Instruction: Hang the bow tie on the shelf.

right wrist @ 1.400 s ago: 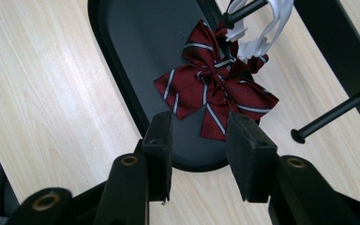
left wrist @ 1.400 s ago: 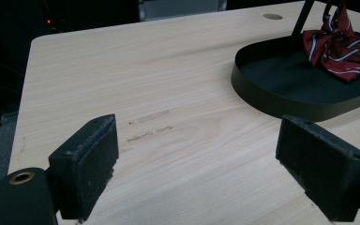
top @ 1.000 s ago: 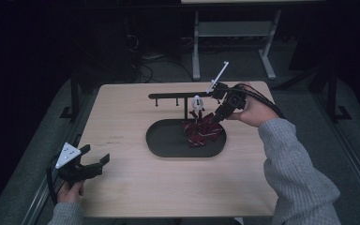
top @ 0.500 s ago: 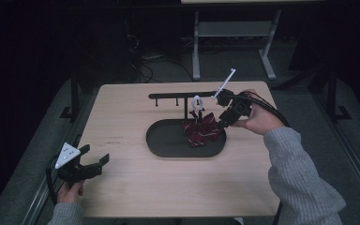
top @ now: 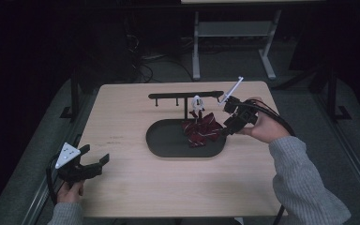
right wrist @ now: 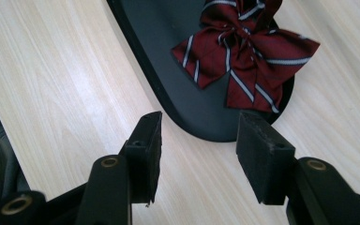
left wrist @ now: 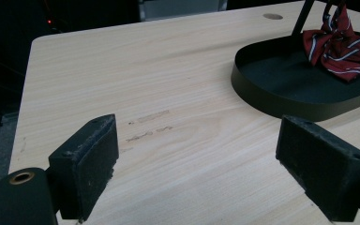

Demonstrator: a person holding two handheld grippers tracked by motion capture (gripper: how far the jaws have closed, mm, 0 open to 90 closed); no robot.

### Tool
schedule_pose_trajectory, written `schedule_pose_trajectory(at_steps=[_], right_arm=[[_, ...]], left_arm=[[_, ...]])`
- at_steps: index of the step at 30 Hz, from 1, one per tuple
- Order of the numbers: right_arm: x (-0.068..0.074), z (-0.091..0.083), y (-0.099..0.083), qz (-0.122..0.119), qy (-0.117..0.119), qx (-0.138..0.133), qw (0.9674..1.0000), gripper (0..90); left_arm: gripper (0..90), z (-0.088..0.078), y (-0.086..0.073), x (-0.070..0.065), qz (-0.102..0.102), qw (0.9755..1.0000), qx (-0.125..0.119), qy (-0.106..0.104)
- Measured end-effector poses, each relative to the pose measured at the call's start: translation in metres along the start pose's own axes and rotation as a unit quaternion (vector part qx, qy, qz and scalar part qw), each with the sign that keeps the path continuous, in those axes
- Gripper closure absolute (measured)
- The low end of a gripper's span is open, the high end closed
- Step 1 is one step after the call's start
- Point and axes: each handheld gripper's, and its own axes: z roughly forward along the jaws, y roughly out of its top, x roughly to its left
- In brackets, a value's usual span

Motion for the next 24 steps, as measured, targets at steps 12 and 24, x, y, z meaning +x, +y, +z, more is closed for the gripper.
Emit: schedule_pose_trajectory(at_steps=[12,24], right_arm=[[0.002,0.004,-0.023,0.010,0.005,-0.008,0.9999,48.9],[0.002,0.011,-0.046,0.030,0.012,-0.012,0.9994,48.5]], left_arm=[[12.9,0.000,0.000,-0.001,-0.001,1.0000,0.000,0.000],[12.8,0.000,0.000,-0.001,-0.001,1.0000,0.000,0.000]])
